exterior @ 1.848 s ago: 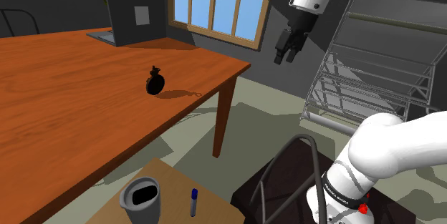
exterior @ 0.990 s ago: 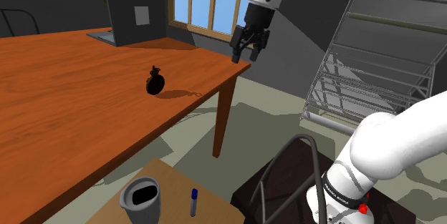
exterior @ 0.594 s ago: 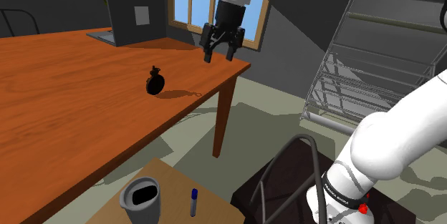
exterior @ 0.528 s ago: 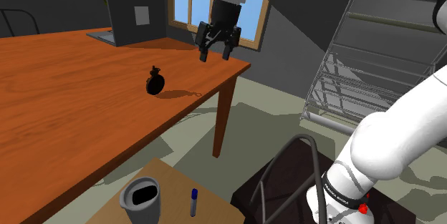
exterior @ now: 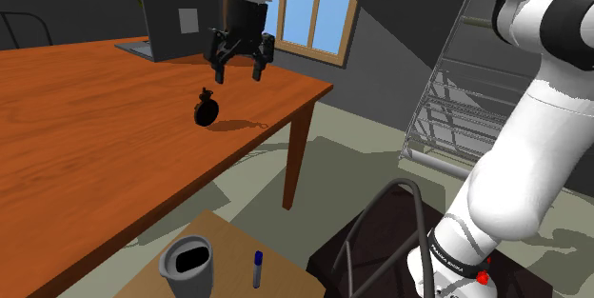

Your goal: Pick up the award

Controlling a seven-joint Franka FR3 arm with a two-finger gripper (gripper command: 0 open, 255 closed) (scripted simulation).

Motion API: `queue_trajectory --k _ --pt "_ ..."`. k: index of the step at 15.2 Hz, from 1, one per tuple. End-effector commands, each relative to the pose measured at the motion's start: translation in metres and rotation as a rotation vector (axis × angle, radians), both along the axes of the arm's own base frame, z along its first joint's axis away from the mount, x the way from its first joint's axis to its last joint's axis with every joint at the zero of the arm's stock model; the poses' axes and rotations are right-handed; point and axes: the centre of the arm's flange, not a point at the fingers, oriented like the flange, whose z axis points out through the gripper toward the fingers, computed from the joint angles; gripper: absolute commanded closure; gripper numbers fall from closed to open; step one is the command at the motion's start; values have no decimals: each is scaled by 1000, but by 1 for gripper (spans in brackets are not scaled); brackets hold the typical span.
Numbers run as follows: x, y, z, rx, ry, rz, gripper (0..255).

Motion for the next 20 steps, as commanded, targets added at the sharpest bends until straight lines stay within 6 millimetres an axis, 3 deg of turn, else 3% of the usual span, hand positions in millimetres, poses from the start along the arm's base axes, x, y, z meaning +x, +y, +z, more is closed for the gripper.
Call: queue_trajectory --k 1,4,13,14,20 --pt "14 23 1 0 2 -5 0" --pt "32 53 -1 -1 5 -9 0" --pt "32 53 -41 -1 5 -9 0" --pt "32 53 -41 -1 5 -9 255" --pt "32 53 -40 -1 5 -9 255"
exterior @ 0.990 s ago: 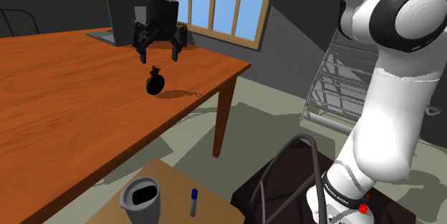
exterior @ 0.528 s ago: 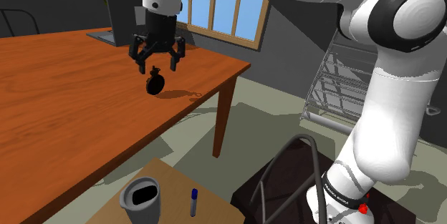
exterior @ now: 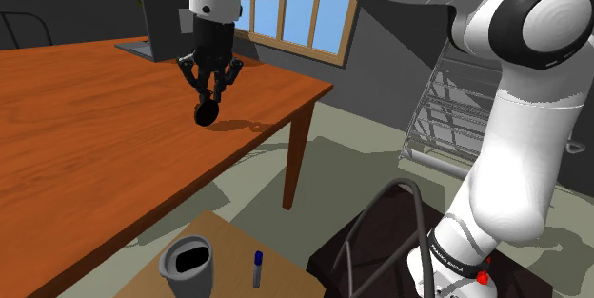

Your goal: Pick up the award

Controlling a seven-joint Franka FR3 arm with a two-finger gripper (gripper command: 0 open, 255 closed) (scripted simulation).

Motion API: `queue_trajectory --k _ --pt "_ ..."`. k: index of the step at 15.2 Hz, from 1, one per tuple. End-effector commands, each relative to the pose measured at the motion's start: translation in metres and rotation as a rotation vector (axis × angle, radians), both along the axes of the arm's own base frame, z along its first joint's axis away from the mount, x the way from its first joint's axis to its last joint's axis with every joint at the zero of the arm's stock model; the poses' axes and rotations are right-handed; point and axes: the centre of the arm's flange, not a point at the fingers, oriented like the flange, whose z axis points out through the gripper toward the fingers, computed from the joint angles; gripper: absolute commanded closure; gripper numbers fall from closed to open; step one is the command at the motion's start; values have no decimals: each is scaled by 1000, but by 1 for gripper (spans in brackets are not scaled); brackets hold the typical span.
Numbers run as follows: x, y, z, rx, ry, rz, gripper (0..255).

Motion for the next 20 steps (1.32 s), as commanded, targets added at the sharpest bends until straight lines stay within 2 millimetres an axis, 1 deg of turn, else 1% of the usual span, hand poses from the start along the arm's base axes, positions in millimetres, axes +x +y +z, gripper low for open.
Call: queue_trajectory --k 1,3,18,20 --pt "0 0 0 0 1 0 255" --pt "0 0 -1 -1 1 0 255" --pt "0 0 78 -1 1 0 255" --pt "0 0 79 0 1 0 255"
